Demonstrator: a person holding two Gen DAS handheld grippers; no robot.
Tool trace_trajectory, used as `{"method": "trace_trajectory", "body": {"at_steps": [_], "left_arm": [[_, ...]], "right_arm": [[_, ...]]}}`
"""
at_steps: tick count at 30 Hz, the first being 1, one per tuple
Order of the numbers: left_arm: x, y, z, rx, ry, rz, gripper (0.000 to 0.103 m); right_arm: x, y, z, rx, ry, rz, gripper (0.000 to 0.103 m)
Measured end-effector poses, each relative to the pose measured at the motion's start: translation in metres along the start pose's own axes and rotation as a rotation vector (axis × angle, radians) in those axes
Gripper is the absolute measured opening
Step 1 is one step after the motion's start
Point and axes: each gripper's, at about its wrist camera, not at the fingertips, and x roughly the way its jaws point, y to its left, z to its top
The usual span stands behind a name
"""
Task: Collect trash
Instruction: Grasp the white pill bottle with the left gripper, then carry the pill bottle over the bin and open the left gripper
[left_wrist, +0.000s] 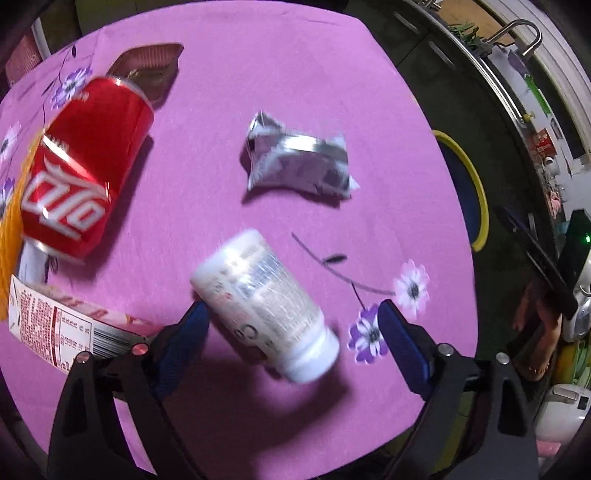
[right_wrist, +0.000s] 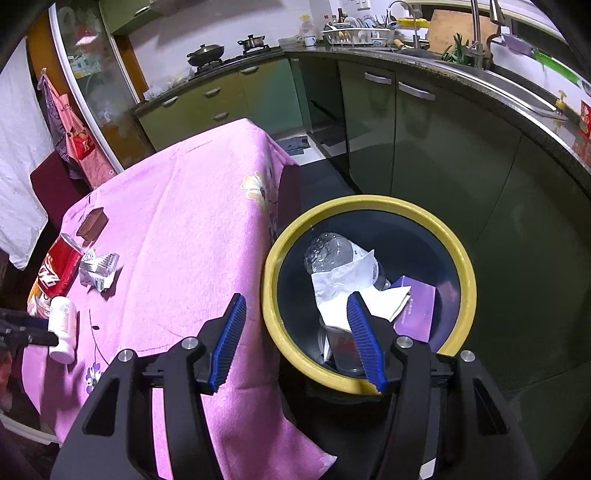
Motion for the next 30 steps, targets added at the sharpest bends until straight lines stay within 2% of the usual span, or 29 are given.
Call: {"method": "trace_trajectory", "body": {"at_steps": [3,8,11,17,22,27,30], "left_arm": [[0.004,-0.003,0.006,0.021,0.010,0.020,0.079],[0.012,-0.016,0.005,0.097,0.055,0.051,0.055],[0.015,-0.022,-0.001,0.144,0.088,0.068,0.046],[0.016,-0.034,-0.010,0.229,0.113,0.087,0.045],[0.005,-0.045,-0.012,0.271,0.100,0.068,0.045],[-0.013,-0.078,-0.008,0.332,0.070,0.038,0.045],[-0.024,-0.102,0.006,0.389,0.058,0.004,0.045]], "right_arm": [[0.000,0.000,-0.001,-0.001,0.004,0.002,0.057],[-0.001,-0.001,-0.002,0.001,0.007,0.000,0.057],[-0.001,0.000,-0.001,-0.001,0.009,0.001,0.057],[-0.002,0.000,-0.002,0.000,0.007,0.007,0.057],[-0.003,-0.002,-0.004,0.004,0.008,0.005,0.057],[-0.008,-0.009,-0.005,0.020,-0.002,-0.004,0.057],[-0.020,-0.019,-0.005,0.041,-0.026,-0.019,0.057]]}}
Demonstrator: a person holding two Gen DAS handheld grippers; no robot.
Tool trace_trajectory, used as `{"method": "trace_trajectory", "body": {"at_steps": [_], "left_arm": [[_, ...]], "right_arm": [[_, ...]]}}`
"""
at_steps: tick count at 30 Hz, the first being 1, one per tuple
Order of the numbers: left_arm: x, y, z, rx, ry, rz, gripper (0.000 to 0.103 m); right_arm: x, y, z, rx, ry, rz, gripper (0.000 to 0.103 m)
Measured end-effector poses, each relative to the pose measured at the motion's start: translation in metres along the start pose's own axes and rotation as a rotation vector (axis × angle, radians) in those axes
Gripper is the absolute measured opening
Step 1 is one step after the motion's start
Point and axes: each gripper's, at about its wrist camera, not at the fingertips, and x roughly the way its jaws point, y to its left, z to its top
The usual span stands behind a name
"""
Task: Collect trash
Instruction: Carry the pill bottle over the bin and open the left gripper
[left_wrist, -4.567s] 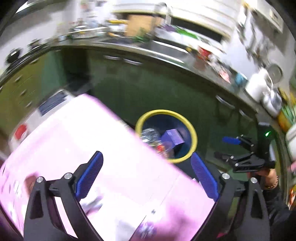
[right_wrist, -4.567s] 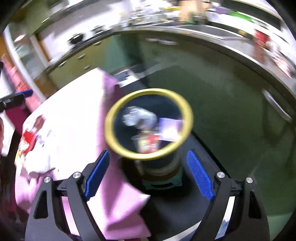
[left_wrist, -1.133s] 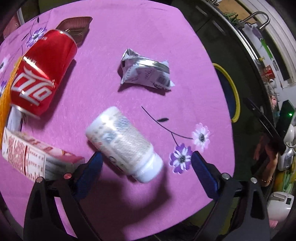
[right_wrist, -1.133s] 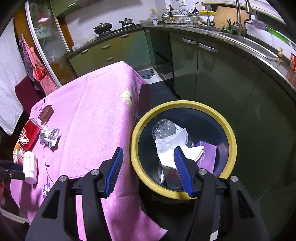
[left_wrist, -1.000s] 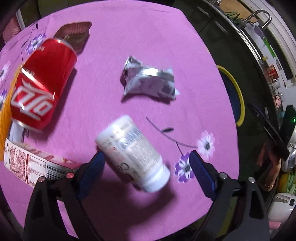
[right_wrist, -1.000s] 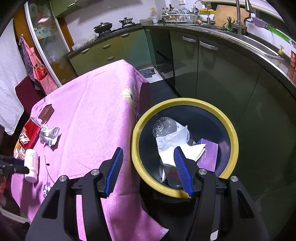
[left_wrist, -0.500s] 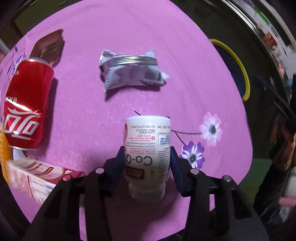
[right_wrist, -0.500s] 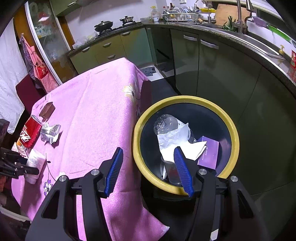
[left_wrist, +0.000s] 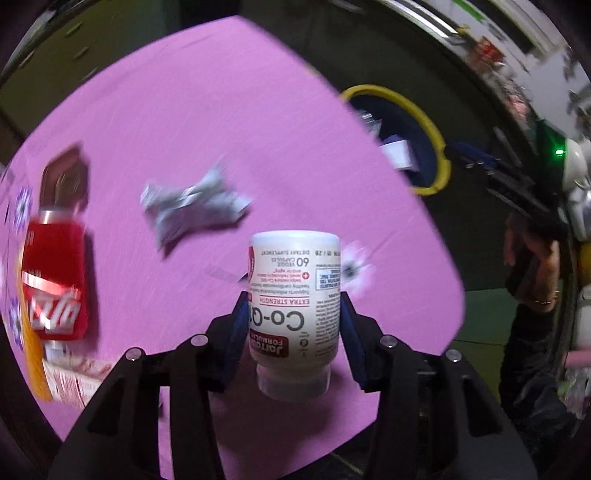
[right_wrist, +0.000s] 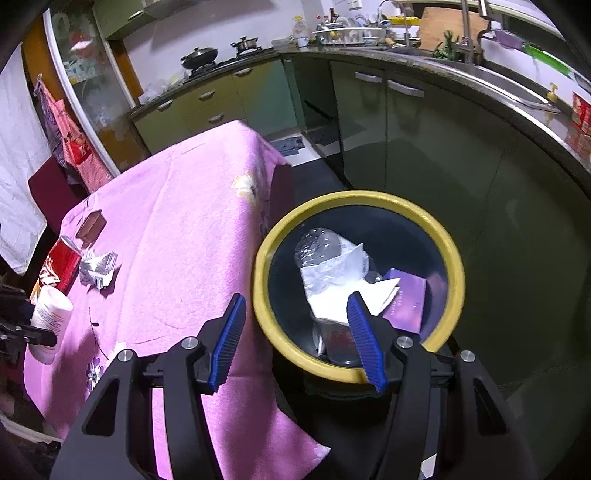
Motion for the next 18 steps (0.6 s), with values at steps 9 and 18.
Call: {"method": "trace_trajectory", "body": {"at_steps": [9,18], "left_arm": [[0.001,-0.098,0.099,0.248,-0.121,-0.085,0.045],[0.102,-0.163,0.193,0.320,-0.106,-0.087,0.045]], "right_arm": [[-0.043,-0.043,-0.009,0.076,-0.058,-0.069,0.057],[-0.060,-0.076,-0.026,0.146,-0.060,-0.100,0.057]]}}
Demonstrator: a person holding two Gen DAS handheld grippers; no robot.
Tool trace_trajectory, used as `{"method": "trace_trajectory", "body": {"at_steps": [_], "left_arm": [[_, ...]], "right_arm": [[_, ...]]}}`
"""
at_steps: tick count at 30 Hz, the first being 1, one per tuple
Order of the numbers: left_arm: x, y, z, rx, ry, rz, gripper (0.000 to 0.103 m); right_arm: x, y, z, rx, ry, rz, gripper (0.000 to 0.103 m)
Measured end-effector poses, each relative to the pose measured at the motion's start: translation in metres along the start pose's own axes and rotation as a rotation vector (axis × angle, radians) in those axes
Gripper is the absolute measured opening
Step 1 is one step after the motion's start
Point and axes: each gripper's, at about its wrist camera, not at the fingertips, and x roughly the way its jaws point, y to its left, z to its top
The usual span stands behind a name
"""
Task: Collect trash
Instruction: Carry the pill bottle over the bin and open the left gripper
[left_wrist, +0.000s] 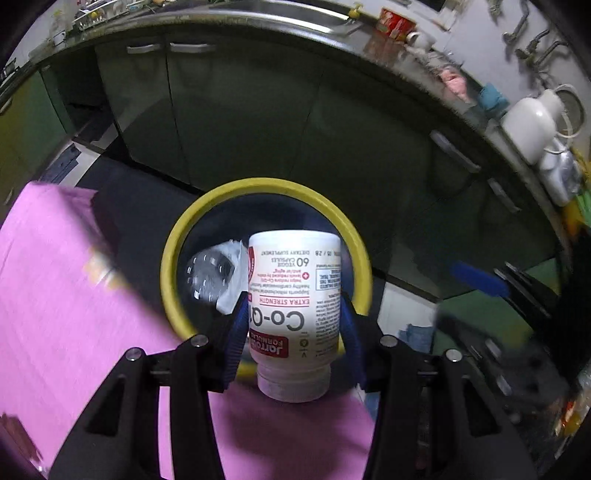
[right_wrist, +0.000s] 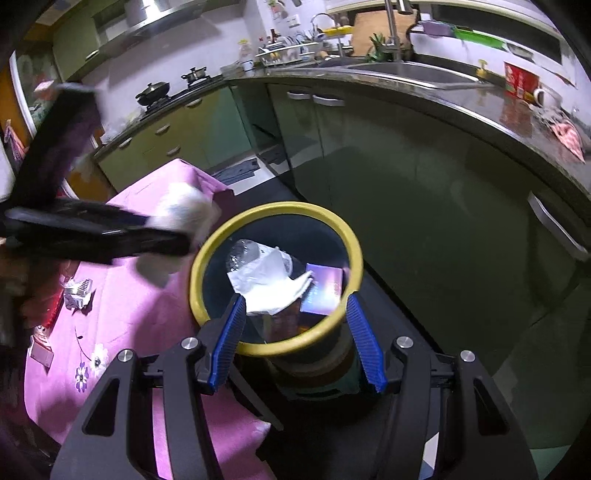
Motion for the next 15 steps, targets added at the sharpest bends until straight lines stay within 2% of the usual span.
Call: {"method": "trace_trajectory", "body": {"at_steps": [3,5,7,11,15], "left_arm": [[0.026,0.009,0.012,-0.023,0.022,0.011,0.048],[0.034,0.014,0.017,-0.038,0.019,0.009,0.063],[0.030,0.019,0.019,-0.054,-0.002,0.004,0.065],[-0.012,0.023,0.005,-0.050,-0.059,-0.018,0.068],[-0.074,0.035,-0.032,-0.056,-0.131,-0.033,0.071]], "right_arm": [[-0.002,-0.008,-0.004,0.015,0.006,-0.007,0.057],[-0.002,-0.009,-0.004,0.021,0.008,-0.011,0.057],[-0.003,-0.010,-0.004,0.023,0.009,-0.014,0.057],[-0.009,-0.007,-0.005,0.019,0.001,-0.016,0.057],[-0.012,-0.003,-0.005,0.022,-0.002,-0.019,0.057]]}}
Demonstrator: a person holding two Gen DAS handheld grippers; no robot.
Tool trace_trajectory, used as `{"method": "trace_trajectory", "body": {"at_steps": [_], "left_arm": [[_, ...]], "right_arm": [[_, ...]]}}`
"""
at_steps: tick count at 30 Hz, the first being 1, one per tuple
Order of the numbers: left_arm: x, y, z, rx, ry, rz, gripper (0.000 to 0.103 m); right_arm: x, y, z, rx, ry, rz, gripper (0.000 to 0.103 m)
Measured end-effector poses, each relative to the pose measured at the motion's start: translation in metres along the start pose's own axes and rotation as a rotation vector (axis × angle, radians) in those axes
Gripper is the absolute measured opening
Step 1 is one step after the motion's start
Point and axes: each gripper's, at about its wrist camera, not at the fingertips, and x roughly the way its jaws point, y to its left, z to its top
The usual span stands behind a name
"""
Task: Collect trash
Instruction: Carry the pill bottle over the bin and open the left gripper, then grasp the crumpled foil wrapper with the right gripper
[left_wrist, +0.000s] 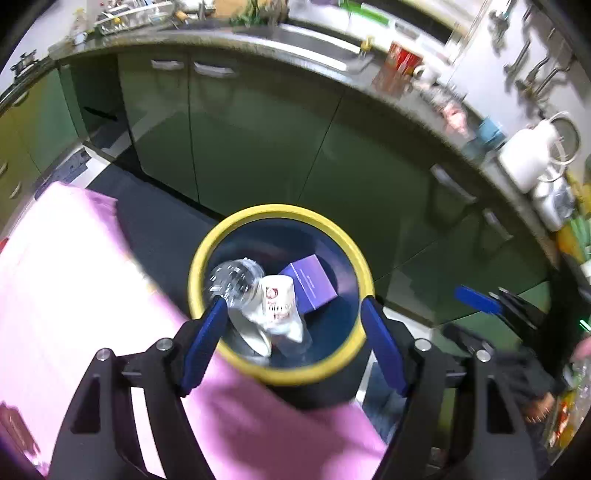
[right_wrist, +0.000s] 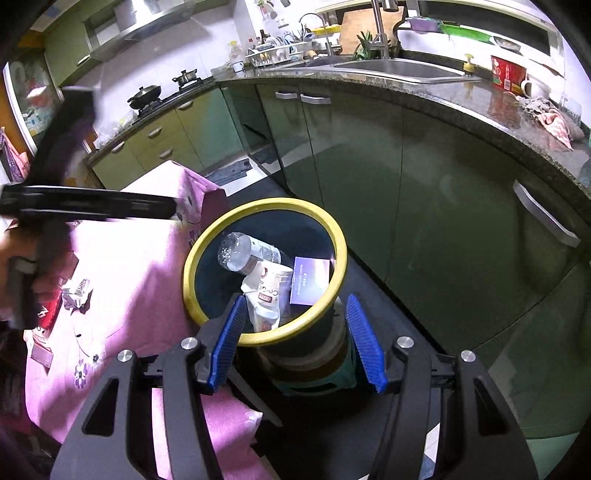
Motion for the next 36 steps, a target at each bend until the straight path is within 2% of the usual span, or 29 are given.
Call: {"method": "trace_trajectory", "body": {"at_steps": [4,7,9,11,13,16,19,22,27,29,36], "left_arm": [[-0.067,0.016,-0.037,-0.038,-0.073,-0.007,0.073],[-0.128,0.036,-0.083,-0.087,-0.149,0.031,0.078],[-0.161,0.049,-0.112,-0.129,-0.196,0.070,0.080],[-0.191,0.063,-0.141,-0.182,-0.245,0.103,0.085],[-0.222,0.080,-0.180,-0.243,-0.305,0.159,0.087],[-0.249,0.096,-0.224,-0.310,-0.367,0.231,0.087],[-0.265,0.107,-0.260,-0.375,-0.406,0.232,0.087],[-0.269,0.119,-0.286,-0.428,-0.409,0.194,0.087],[-0.265,0.129,-0.312,-0.451,-0.396,0.220,0.088],[-0.265,0.134,-0.318,-0.471,-0.397,0.210,0.089],[-0.261,0.143,-0.330,-0.497,-0.381,0.195,0.090]], "right_arm": [[0.000,0.016,0.001,-0.031,0.008,0.022,0.059],[0.002,0.051,0.001,-0.103,0.017,0.064,0.064],[0.009,0.090,0.001,-0.184,0.035,0.123,0.064],[0.017,0.125,0.000,-0.260,0.049,0.175,0.066],[0.028,0.170,-0.004,-0.360,0.069,0.253,0.067],[0.048,0.232,-0.009,-0.482,0.108,0.340,0.069],[0.070,0.289,-0.014,-0.606,0.145,0.403,0.073],[0.086,0.335,-0.018,-0.761,0.134,0.410,0.073],[0.110,0.390,-0.030,-1.016,0.190,0.412,0.072],[0.121,0.403,-0.030,-1.055,0.219,0.397,0.070],[0.153,0.410,-0.032,-1.071,0.323,0.368,0.048]]}}
